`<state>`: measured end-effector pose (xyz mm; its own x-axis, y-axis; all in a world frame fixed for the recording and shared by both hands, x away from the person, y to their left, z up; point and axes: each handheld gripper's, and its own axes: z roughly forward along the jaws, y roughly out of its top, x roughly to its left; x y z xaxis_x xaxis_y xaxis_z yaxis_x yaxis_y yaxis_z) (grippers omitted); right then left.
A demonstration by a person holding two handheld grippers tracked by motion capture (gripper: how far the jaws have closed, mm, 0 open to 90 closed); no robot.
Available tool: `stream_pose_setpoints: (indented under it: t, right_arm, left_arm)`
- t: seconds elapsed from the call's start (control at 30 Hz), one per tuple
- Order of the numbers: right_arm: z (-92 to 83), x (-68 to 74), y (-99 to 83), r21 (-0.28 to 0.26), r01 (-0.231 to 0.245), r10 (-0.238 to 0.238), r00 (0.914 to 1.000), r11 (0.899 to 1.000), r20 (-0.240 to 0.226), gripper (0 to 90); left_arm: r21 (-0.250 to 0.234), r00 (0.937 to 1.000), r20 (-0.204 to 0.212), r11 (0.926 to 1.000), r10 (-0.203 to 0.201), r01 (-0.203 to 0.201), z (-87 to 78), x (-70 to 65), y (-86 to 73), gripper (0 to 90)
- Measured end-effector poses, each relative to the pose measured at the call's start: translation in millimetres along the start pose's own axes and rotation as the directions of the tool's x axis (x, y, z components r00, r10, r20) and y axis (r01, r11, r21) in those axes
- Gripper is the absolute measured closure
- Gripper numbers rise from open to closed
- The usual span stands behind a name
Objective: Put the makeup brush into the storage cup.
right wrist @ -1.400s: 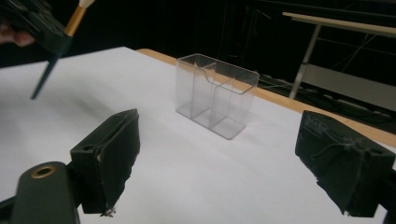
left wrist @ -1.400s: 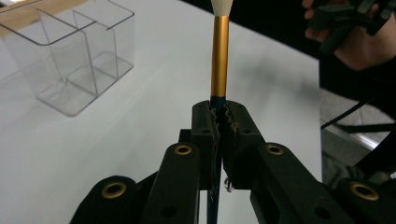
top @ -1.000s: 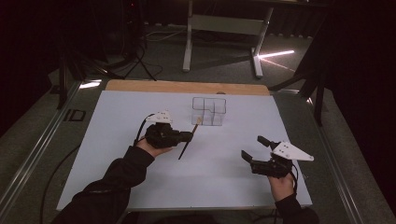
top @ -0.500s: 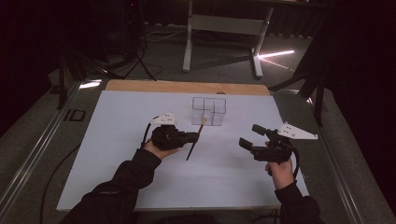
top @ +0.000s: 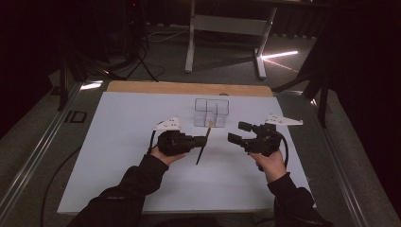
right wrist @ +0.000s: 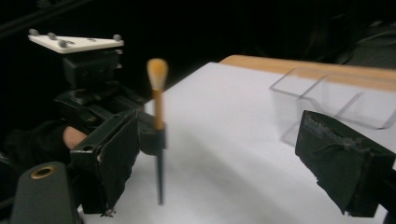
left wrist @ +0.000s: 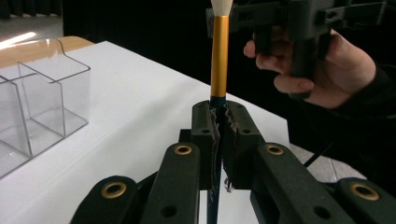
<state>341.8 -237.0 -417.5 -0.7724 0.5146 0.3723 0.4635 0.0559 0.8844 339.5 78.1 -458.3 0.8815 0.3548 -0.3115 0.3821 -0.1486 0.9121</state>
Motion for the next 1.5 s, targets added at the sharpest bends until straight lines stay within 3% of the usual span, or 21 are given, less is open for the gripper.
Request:
stream_pose_setpoints:
  t: [0.07, 0.17, 0.23, 0.43, 0.77, 0.93, 1.03, 1.37, 1.5]
  right_arm:
    - [6.1, -0.6, -0.2, 0.007, -0.020, 0.020, 0.9989, 1.000, -0.043, 17.5]
    - [13.8, -1.3, 1.1, 0.005, -0.063, 0.063, 0.9942, 0.998, -0.087, 27.6]
    - [17.8, -0.8, 2.6, 0.012, -0.067, 0.068, 0.9928, 0.998, -0.098, 34.1]
    - [32.9, 1.3, 6.1, 0.060, -0.101, 0.109, 0.9840, 0.993, -0.141, 54.3]
    - [42.2, 0.2, 3.6, 0.095, -0.135, 0.149, 0.9749, 0.986, -0.165, 71.1]
    - [40.7, 0.1, 3.9, 0.081, -0.136, 0.148, 0.9752, 0.987, -0.165, 76.9]
    - [40.9, 0.9, 3.9, 0.088, -0.116, 0.129, 0.9808, 0.989, -0.147, 82.1]
    - [39.5, 5.5, 4.4, 0.090, -0.040, 0.048, 0.9951, 0.995, -0.087, 84.4]
    - [40.1, 6.1, 5.2, 0.095, -0.017, 0.025, 0.9963, 0.995, -0.082, 84.4]
  left_arm:
    - [-0.029, 0.9988, 0.023, 0.9986, -0.044, 0.045, 1.3, 3.2, -0.9, 84.0]
    - [-0.045, 0.9982, 0.026, 0.9974, -0.054, 0.055, 4.7, 4.9, -2.1, 84.0]
    - [-0.051, 0.9967, 0.042, 0.9961, -0.070, 0.072, 7.3, 5.4, -3.0, 83.9]
    - [-0.065, 0.9959, 0.055, 0.9950, -0.072, 0.075, 17.2, 2.9, -5.1, 84.0]
    - [-0.070, 0.9950, 0.075, 0.9950, -0.066, 0.071, 25.8, -0.3, -1.2, 83.9]
    - [-0.054, 0.9939, 0.080, 0.9953, -0.076, 0.081, 29.6, -0.5, -1.5, 83.9]
    - [-0.049, 0.9939, 0.077, 0.9953, -0.080, 0.084, 30.9, -0.7, -1.8, 83.9]
    - [-0.010, 0.9918, 0.076, 0.9945, -0.103, 0.104, 34.0, -0.6, 2.7, 83.3]
    - [0.021, 0.9916, 0.068, 0.9938, -0.110, 0.109, 34.4, -3.3, 6.8, 72.6]
